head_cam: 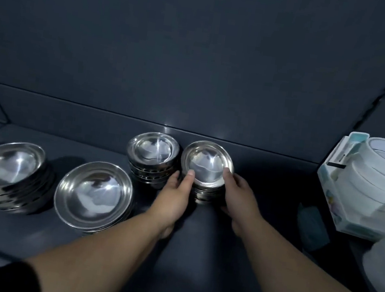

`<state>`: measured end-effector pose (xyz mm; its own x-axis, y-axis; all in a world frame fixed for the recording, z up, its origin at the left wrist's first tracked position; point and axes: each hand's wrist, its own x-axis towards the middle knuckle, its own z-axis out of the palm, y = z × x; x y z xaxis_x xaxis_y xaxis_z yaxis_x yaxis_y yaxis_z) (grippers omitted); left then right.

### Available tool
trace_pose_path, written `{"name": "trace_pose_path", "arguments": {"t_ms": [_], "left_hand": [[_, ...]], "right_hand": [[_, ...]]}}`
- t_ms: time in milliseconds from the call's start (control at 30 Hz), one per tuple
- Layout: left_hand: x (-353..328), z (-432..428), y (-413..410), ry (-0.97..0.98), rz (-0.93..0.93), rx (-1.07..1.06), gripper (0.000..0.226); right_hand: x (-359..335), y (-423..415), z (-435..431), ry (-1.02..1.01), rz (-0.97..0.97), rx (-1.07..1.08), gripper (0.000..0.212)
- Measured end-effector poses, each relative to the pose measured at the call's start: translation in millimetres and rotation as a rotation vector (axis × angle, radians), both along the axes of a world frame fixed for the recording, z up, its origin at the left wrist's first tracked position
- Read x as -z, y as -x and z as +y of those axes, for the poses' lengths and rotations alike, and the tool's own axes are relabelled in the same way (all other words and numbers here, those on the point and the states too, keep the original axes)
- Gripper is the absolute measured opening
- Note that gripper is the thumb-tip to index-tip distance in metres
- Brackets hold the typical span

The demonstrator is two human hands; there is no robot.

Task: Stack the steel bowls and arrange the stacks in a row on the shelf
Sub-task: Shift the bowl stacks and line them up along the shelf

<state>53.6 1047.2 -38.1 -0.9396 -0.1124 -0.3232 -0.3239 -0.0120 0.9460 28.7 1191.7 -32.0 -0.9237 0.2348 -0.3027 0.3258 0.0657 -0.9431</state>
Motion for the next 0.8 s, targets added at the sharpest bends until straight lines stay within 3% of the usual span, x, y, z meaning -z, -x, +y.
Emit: {"name": "trace_pose_path", "arguments": {"t_ms": [100, 267, 400, 600, 800], "left_hand": [[8, 1, 1, -0.063, 0.005, 0.018, 0.098], [-2, 7, -21, -0.108, 0.055, 0.09, 0.082], [-5, 7, -41, -0.14, 0.074, 0.211, 0.063], [2, 17, -74, -0.072, 0.102, 0.394, 0.073], [7, 31, -112, -0.046, 0.051, 0.536, 0.085]], "right_hand": [[5, 0, -3, 0.044, 0.005, 0.002, 0.055], [2, -18, 0, 0.084, 0.039, 0.068, 0.028], [-2, -51, 5, 0.113, 0.063, 0.172, 0.035], [-3, -124, 16, 0.115, 0.1, 0.368, 0.063], [2, -182, 34, 0.101, 0.065, 0.461, 0.054]]}}
